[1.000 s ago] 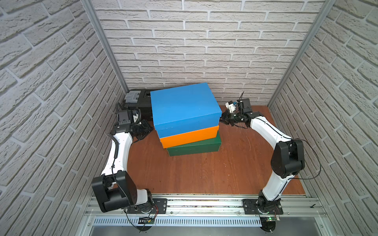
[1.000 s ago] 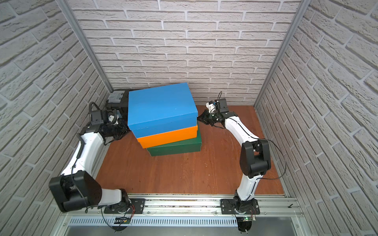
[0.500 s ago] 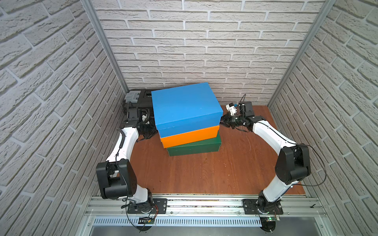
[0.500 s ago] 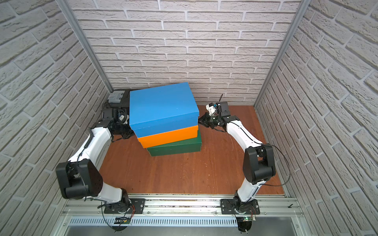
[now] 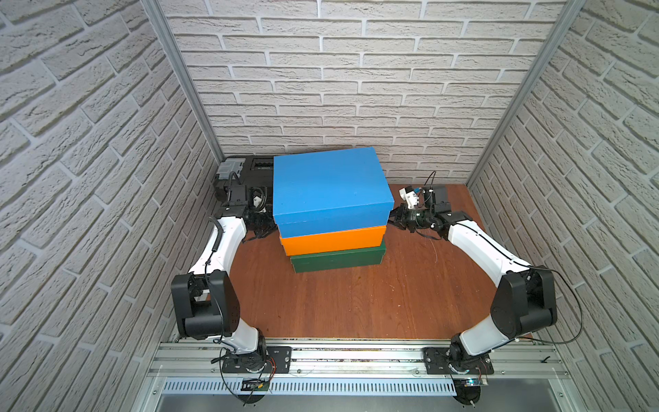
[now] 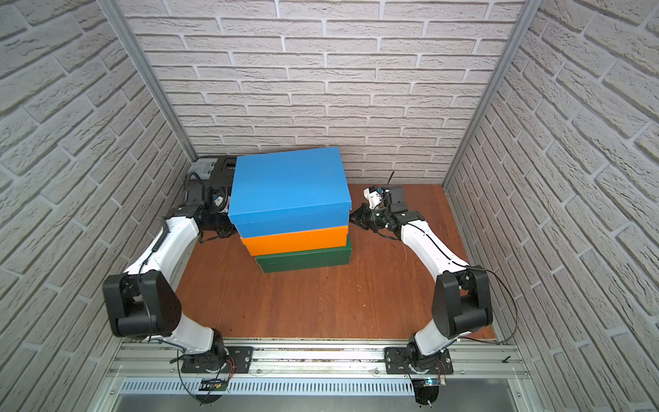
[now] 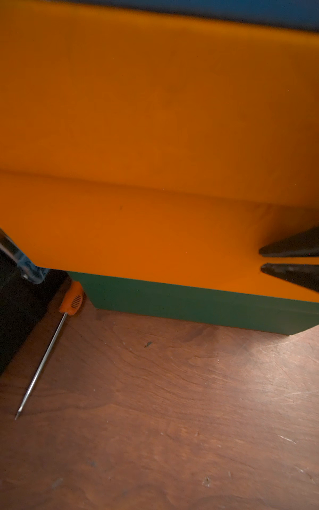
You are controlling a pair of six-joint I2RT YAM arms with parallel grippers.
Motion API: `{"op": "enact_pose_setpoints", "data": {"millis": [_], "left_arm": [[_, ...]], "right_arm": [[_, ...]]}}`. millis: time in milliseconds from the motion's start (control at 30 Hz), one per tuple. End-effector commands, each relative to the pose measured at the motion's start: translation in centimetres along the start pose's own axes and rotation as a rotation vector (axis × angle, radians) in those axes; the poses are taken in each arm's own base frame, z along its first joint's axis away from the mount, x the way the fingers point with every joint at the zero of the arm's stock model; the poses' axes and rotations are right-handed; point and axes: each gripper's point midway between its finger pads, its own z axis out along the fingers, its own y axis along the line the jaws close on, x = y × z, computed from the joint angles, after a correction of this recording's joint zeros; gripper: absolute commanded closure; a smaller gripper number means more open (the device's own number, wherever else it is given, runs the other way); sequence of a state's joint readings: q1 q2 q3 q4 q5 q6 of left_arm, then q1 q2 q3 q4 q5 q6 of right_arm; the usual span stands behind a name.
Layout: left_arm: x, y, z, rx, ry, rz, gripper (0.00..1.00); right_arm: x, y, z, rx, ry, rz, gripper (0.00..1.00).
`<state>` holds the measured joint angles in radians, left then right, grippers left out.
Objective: Stack the shoeboxes
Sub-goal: Adjust the shoeboxes in the shoebox.
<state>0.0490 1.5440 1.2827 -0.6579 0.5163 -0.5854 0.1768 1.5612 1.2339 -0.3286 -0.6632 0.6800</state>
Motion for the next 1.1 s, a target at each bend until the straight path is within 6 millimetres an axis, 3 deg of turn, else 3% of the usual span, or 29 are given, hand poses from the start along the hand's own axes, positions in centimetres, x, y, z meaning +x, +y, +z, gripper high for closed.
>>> {"op": "enact_pose_setpoints", "data": {"millis": [0, 467, 800, 900, 967, 1067], "left_arm": [[1.0, -2.4, 0.8, 0.065, 0.045, 0.060, 0.90], [1.7, -3.3, 0.8, 0.074, 0.041, 0.063, 0.88], [2.0, -2.7, 0.8, 0.039, 0.037, 0.065, 0.83], [1.4, -2.4, 0.2, 0.023, 0.007, 0.067, 0.71], [0.9, -1.8, -0.5, 0.001, -0.020, 0.060, 0.47], [0.1, -0.7, -1.5, -0.030, -0.053, 0.048, 0.28]], "right_arm": [[0.6, 2.5, -0.8, -0.072, -0.005, -0.067, 0.92], [0.8, 1.4, -1.4, -0.019, -0.019, -0.079, 0.92], [0.7, 1.0, -1.8, 0.008, -0.034, -0.074, 0.90], [0.5, 0.9, -2.1, 0.024, -0.045, -0.080, 0.84], [0.4, 1.0, -2.3, 0.031, -0.052, -0.083, 0.70], [0.3, 0.7, -2.5, 0.041, -0.051, -0.076, 0.51]]}}
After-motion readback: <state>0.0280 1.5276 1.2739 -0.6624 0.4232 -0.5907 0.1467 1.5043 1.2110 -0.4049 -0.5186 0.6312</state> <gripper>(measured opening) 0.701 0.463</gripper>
